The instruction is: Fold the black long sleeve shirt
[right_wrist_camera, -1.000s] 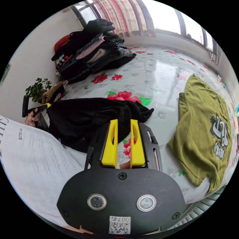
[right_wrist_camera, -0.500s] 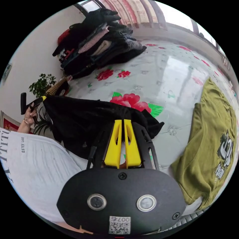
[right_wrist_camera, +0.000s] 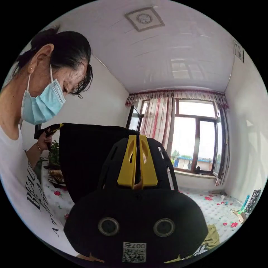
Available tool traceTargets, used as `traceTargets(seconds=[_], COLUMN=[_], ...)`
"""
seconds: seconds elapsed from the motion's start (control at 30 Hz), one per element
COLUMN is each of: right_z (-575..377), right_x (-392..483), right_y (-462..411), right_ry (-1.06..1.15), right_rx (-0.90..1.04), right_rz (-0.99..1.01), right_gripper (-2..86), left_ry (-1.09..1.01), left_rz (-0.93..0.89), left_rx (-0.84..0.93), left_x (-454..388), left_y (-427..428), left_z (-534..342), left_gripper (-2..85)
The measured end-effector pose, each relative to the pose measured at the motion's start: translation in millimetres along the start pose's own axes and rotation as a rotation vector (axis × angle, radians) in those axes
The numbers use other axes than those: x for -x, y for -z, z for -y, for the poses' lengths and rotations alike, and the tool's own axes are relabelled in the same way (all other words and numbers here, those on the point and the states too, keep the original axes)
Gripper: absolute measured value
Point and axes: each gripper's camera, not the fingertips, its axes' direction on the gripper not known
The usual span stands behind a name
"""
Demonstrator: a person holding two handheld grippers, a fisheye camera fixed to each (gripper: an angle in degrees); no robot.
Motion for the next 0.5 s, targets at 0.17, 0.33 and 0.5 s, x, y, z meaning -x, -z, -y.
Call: traceTargets(seconds=[0.17, 0.33, 0.5], right_z=[22, 5, -59], right_x=[17, 3, -21], right_y=[27, -40, -189], right_ry=[0.059, 0.042, 0.000], right_rx=[-0.115, 0.028, 0.347], right_rz=[-0.089, -0.029, 0.005], right_gripper=[-0.1, 0.0, 0.6], left_ry=[-0.119, -0.102, -0.049], left_rz=[0.050, 0.146, 0.258], left_rx=[-0.100, -0.022, 0.338], left_x=[-39, -23, 52], left_y=[28, -4, -124], left_z=[27, 27, -5], left_gripper=[-0.8, -0.7, 0.8])
